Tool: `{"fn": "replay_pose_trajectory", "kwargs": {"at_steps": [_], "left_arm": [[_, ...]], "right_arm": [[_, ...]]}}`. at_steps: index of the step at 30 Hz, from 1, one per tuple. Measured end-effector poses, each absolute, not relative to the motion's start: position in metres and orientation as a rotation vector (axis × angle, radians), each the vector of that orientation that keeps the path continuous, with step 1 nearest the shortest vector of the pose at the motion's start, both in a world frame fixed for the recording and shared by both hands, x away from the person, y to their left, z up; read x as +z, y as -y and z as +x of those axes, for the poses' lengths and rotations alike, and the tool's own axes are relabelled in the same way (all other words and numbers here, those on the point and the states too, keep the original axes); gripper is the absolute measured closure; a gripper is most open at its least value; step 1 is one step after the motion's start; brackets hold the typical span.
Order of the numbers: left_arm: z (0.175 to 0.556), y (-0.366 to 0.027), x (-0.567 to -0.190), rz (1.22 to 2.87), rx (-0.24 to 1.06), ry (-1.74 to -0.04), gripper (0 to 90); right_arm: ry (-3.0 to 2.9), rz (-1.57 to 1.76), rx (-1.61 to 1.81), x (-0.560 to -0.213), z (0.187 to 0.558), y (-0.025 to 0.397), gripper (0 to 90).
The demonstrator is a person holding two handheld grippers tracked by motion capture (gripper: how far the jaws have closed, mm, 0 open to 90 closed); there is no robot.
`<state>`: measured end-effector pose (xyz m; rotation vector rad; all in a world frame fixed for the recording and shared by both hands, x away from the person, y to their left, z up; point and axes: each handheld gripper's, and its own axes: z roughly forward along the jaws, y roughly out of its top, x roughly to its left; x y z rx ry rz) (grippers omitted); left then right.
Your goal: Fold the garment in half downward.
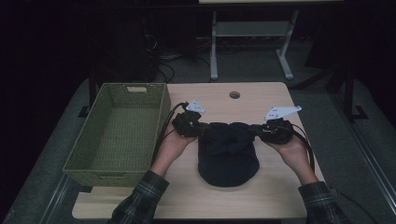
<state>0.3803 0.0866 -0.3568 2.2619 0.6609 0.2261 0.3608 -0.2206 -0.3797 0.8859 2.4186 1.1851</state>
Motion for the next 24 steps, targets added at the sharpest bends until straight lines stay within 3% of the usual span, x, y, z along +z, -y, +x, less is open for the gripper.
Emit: {"fn": "replay_pose_trajectory", "kwargs": {"at_steps": [24], "left_arm": [[0.339, -0.092, -0.383, 2.343, 0.103, -0.609, 79.7]], "right_arm": [[-2.503, 0.871, 1.222, -0.403, 0.310, 0.223, 74.4]]}}
